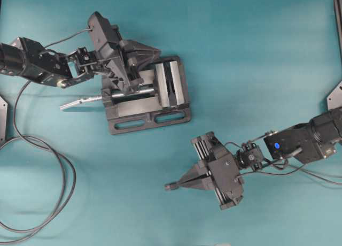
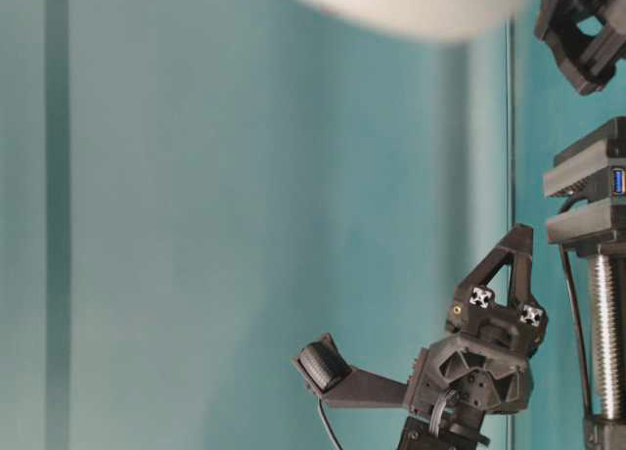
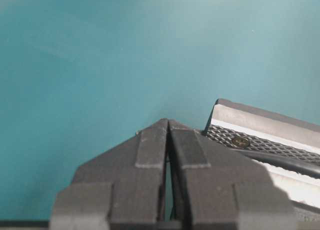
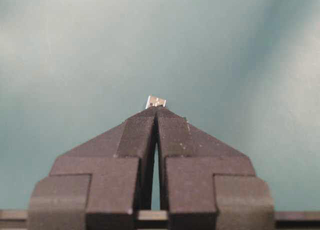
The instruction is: Insert the USB cable into the fixed female connector.
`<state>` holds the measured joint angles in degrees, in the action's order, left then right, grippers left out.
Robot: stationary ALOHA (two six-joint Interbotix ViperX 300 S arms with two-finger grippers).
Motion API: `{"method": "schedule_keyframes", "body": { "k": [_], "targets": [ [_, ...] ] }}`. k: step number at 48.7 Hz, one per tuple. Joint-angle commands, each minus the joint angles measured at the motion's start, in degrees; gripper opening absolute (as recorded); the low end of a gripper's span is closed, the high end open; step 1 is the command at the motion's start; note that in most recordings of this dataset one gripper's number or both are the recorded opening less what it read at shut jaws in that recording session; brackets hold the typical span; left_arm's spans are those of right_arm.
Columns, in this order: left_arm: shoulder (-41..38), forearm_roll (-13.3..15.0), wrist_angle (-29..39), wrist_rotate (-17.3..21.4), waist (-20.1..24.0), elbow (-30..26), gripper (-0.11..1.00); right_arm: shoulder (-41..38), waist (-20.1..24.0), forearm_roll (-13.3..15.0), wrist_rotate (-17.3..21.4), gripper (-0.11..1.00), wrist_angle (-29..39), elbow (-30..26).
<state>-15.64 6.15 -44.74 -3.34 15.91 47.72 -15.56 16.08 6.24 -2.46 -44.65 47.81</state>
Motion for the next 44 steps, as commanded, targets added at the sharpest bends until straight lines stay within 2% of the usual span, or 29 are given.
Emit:
{"method": "schedule_keyframes", "body": {
  "k": [1,5,10,15,22,27,33,37,40,44],
  "targets": [
    [1.85,-2.11,0.09,1.32,-0.35,-0.62,0.01,0.44,0.09,-0.09,0.26,0.0,-0.35,-0.97],
    [3.25,-2.37,0.79,1.32,-0.53,0.0,0.07,0.53,0.18,-0.09,0.44,0.0,1.41,-1.49],
    [5.54,-2.37,1.93,0.88,-0.7,1.32,0.02,0.79,0.7,-0.09,0.0,0.0,2.81,-2.02],
    [8.26,-2.2,3.34,0.79,-0.7,2.37,0.01,0.88,0.7,-0.18,0.26,0.0,2.55,-2.37],
    [13.01,-2.2,10.11,0.35,-0.79,4.13,0.07,0.88,0.7,-0.18,0.44,0.0,2.81,-2.81],
    [19.25,-2.2,17.31,1.14,-0.97,5.54,0.27,0.97,0.7,-0.18,0.44,0.0,3.34,-2.99],
    [29.36,-2.2,24.35,0.35,-0.97,8.17,0.64,0.97,0.79,-0.18,0.7,0.0,4.13,-3.08],
    [34.72,-2.2,25.84,-0.26,-2.2,10.55,0.85,0.97,0.7,-0.18,1.05,0.0,4.22,-3.34],
    [37.71,-2.2,25.31,0.26,-2.9,12.48,0.96,0.97,0.79,-0.18,1.58,0.0,4.31,-3.69],
    [41.4,-2.2,24.35,-0.35,-3.08,15.64,1.0,0.97,0.79,-0.18,2.2,0.01,4.31,-4.04]
  ]
}}
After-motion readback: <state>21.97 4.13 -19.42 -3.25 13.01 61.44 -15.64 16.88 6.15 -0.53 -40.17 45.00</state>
